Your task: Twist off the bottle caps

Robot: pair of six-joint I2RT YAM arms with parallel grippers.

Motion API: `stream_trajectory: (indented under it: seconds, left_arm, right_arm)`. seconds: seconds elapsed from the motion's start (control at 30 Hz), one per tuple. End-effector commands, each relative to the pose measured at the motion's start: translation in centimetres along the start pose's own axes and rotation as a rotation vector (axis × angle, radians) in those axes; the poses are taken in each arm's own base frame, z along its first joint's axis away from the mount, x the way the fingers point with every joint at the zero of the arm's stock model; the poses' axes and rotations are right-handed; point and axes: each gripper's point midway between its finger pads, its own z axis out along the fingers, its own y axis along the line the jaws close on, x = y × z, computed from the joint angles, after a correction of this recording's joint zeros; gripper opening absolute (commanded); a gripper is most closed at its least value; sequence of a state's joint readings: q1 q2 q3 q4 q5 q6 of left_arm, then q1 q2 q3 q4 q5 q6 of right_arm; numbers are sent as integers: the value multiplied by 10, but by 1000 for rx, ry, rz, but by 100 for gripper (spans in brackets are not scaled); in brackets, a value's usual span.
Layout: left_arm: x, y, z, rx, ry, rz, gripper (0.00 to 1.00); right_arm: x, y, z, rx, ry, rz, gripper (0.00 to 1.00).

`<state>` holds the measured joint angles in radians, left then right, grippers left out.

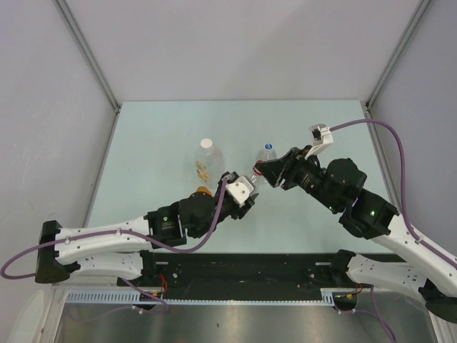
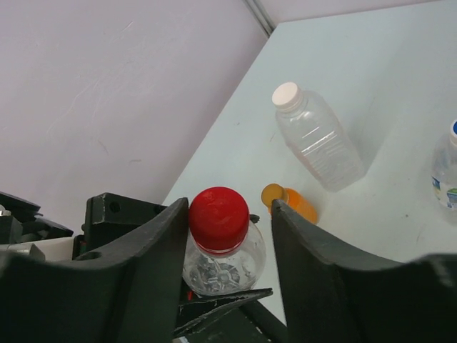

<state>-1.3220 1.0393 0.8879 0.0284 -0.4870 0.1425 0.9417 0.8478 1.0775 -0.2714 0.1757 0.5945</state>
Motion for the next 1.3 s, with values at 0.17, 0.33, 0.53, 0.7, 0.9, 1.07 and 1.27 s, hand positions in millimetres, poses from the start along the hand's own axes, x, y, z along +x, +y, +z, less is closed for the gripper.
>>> stream_trajectory:
  seconds: [0.17, 0.33, 0.53, 0.7, 0.9, 1.07, 1.27]
  left_arm:
    - [-7, -2, 1, -1, -24, 9, 0]
    - [-7, -2, 0, 0, -24, 7, 0]
    - [-30, -19, -13, 141, -80, -31, 0]
    - [-63, -63, -50, 500, -155, -89, 0]
    - [-100, -89, -108, 909, -234, -203, 0]
    - [-119, -94, -139, 1104, -268, -219, 0]
    - [-109, -106, -152, 1273, -214, -231, 0]
  right_arm:
    - [-14, 10, -3, -27, -42, 4, 25]
    - [-11, 12, -5, -42, -26, -2, 8]
    - [-3, 34, -14, -179, 30, -77, 0]
    - [4, 68, -40, -427, 81, -215, 0]
    - [14, 116, -99, -818, 132, -337, 0]
    - [22, 131, -129, -1001, 185, -369, 0]
    - [17, 141, -161, -1126, 154, -419, 0]
